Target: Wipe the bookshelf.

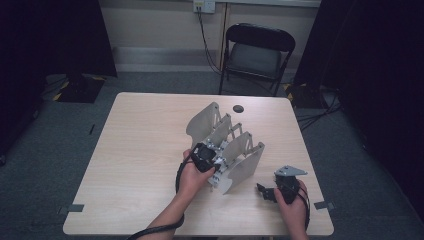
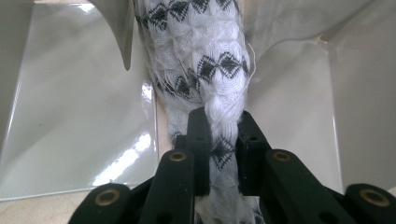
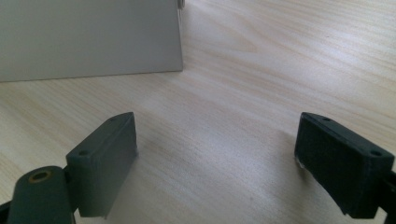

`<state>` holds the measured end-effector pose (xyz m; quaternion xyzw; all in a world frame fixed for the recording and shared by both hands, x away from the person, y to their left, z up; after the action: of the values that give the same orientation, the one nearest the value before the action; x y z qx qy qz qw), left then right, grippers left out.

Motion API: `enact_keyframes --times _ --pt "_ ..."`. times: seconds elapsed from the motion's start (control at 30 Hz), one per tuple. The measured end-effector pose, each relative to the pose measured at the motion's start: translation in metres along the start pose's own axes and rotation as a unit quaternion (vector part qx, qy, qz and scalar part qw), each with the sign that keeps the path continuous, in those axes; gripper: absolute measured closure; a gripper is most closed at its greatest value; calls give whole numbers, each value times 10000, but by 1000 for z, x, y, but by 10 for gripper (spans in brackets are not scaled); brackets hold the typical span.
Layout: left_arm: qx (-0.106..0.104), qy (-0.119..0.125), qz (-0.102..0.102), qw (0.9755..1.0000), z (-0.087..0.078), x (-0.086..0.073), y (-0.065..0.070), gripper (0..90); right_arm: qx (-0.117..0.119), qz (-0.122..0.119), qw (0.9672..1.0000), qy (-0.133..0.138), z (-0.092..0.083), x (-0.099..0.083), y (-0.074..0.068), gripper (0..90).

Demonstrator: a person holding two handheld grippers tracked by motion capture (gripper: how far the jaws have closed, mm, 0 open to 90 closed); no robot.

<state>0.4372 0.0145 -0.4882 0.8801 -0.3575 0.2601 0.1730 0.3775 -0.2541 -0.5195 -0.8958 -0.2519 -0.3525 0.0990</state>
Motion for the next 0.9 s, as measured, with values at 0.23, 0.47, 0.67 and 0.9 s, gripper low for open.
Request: enact_keyframes --times 0.23,0.47,0.67,0.9 --pt "185 132 179 9996 -1 -1 -1 642 -1 1 10000 -1 0 0 0 123" --pt "248 26 206 9995 10 -6 0 597 1 -1 10000 1 0 0 0 123" --pt "26 -65 94 9999 3 -3 2 770 0 2 10000 0 0 0 0 123" --pt "27 238 153 9996 -28 15 0 778 3 -9 10000 5 0 0 0 124"
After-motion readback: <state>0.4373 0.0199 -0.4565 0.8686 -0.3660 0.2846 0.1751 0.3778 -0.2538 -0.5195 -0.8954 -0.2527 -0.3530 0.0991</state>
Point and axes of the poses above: each handheld gripper's, and its own axes: z roughly forward along the jaws, x roughly out of its top, y roughly to its right, the point moved 3 cm from there along z, roughly forward along the jaws, and after that the axes turned 4 degrees about -y, right-handed, at the moved point
